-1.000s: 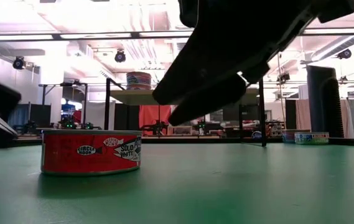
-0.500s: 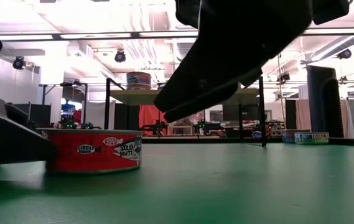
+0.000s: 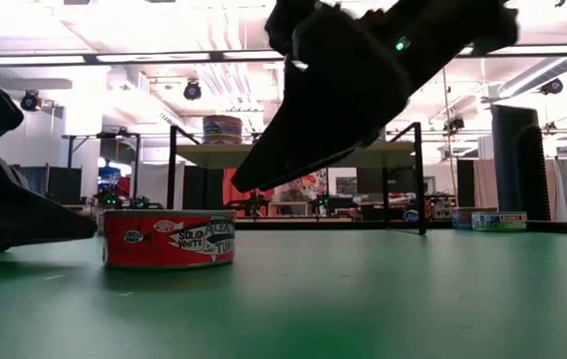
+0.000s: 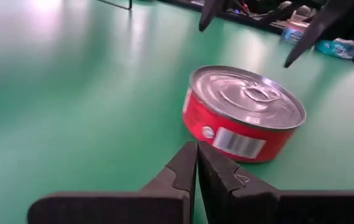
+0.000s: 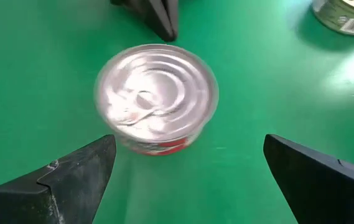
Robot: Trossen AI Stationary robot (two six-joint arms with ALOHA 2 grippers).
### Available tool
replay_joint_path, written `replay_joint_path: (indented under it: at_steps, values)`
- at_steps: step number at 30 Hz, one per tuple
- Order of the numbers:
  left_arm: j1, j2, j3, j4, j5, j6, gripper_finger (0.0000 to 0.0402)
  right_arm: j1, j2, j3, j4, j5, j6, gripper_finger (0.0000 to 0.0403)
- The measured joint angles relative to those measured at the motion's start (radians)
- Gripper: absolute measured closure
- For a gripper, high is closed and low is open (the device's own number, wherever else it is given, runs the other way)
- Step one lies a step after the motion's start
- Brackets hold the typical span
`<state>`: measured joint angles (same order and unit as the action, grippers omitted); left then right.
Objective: Stack canned seafood by type on shelf
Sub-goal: Stack the red tuna can on top of the red tuna can on the shelf
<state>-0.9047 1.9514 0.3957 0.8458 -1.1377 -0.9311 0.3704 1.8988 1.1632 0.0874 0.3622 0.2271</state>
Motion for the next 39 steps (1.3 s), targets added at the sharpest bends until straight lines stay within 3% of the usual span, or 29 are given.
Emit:
replay_joint_path:
  at_steps: [5,12,17,20,27,34,39]
  values:
    - [-0.018,-0.066,-0.062,0.000,0.040,-0.030,0.0401,-0.029,0.001,-0.002,0.000,-0.003,-0.048,0.0003]
    - [-0.023,-0.057,-0.036,-0.010,0.134,0.050,0.0401,-0.038,0.001,-0.007,0.000,0.002,-0.090,0.0003]
    - [-0.023,-0.045,-0.015,-0.003,0.143,0.079,0.0401,-0.037,0.001,-0.016,-0.020,0.200,-0.068,0.0003]
    - [-0.023,-0.042,-0.013,0.001,0.147,0.081,0.0401,-0.042,0.001,-0.018,-0.031,0.253,-0.085,0.0003]
    - [-0.022,-0.043,-0.014,0.004,0.148,0.091,0.0401,-0.074,0.013,-0.032,-0.007,0.255,-0.011,0.0003]
    - [-0.024,-0.056,-0.037,0.011,0.145,0.073,0.0401,-0.080,0.103,-0.008,0.064,0.109,-0.035,0.0003]
    - [-0.024,-0.073,-0.051,0.009,0.181,0.085,0.0401,-0.061,0.115,0.012,0.063,0.101,-0.042,0.0003]
